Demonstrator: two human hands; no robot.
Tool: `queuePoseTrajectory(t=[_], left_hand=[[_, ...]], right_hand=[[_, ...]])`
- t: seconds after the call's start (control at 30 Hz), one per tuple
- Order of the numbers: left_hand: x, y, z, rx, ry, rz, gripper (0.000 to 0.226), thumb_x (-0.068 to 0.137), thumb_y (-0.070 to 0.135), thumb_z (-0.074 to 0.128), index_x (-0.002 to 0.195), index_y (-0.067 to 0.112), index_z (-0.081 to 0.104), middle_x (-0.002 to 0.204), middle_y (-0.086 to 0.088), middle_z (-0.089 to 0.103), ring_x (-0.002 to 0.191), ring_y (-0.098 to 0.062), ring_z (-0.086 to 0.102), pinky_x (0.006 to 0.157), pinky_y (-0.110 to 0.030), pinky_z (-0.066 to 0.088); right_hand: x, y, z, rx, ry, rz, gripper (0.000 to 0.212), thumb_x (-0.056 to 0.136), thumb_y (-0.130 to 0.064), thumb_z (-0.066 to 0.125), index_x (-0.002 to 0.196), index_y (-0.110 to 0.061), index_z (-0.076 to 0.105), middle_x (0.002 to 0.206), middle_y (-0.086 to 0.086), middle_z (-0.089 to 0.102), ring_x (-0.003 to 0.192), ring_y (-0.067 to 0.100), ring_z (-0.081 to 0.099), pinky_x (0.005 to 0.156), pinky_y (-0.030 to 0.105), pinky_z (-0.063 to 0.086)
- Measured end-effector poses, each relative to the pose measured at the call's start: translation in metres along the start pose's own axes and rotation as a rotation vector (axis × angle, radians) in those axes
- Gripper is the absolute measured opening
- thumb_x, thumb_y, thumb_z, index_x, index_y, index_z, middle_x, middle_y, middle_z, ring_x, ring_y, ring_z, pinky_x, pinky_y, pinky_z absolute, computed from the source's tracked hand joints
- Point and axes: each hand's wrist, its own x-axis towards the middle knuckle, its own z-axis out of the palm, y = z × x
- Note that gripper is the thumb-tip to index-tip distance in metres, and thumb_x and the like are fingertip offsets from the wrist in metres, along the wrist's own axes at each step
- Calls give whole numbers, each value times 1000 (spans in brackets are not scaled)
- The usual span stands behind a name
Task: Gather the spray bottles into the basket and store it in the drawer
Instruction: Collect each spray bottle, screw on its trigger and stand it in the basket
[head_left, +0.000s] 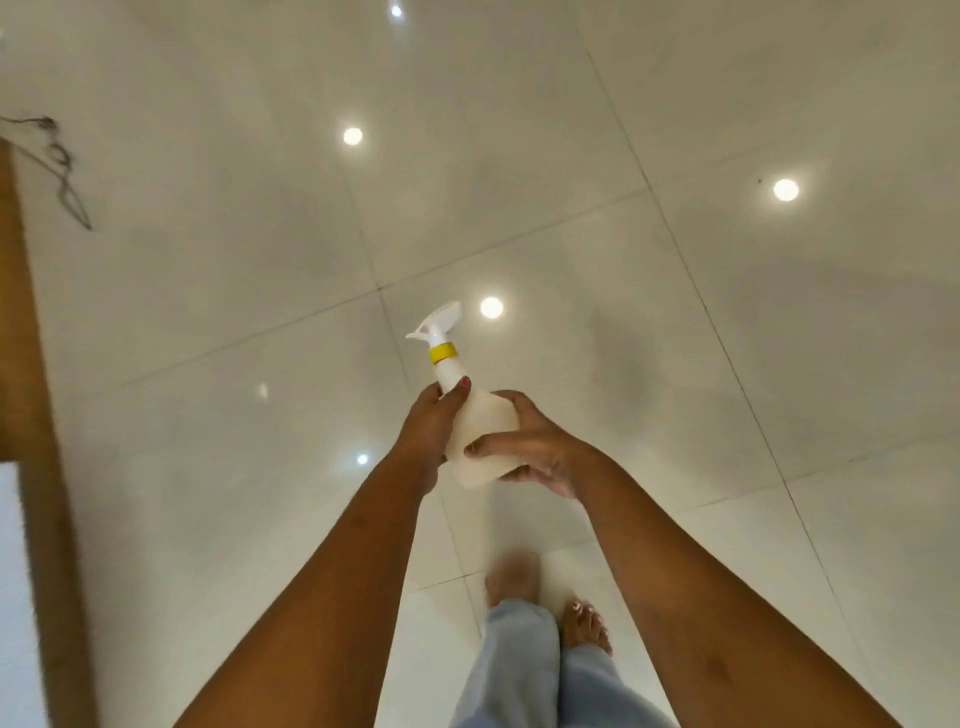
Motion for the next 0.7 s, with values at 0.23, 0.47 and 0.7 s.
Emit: queuePoseTrajectory(t=[0.23, 0.47, 0.7], left_hand=[[-141, 11, -114, -254, 234, 44, 38, 87, 42, 59, 114, 16, 60, 109, -12, 69, 101, -31, 66, 87, -45, 52], [-301, -13, -192, -419, 545, 198, 25, 86, 20, 61, 111, 17, 64, 93, -3, 70, 84, -18, 67, 72, -30, 53], [-430, -75, -284, -580, 894, 185, 30, 77, 24, 67, 107, 22, 63, 93, -4, 69, 87, -21, 66, 79, -38, 55]], right_hand=[[-91, -67, 140, -477, -105, -50, 54, 80, -41, 67, 128, -23, 49, 129, -2, 55, 114, 20, 54, 94, 33, 45], [-185, -72, 312, -607, -104, -292, 44, 79, -42, 65, 118, -22, 61, 113, -2, 66, 107, 17, 61, 99, 38, 47], [-266, -27, 482, -912, -274, -417, 52, 75, -32, 73, 122, -20, 55, 105, 2, 67, 96, 18, 64, 89, 34, 52]])
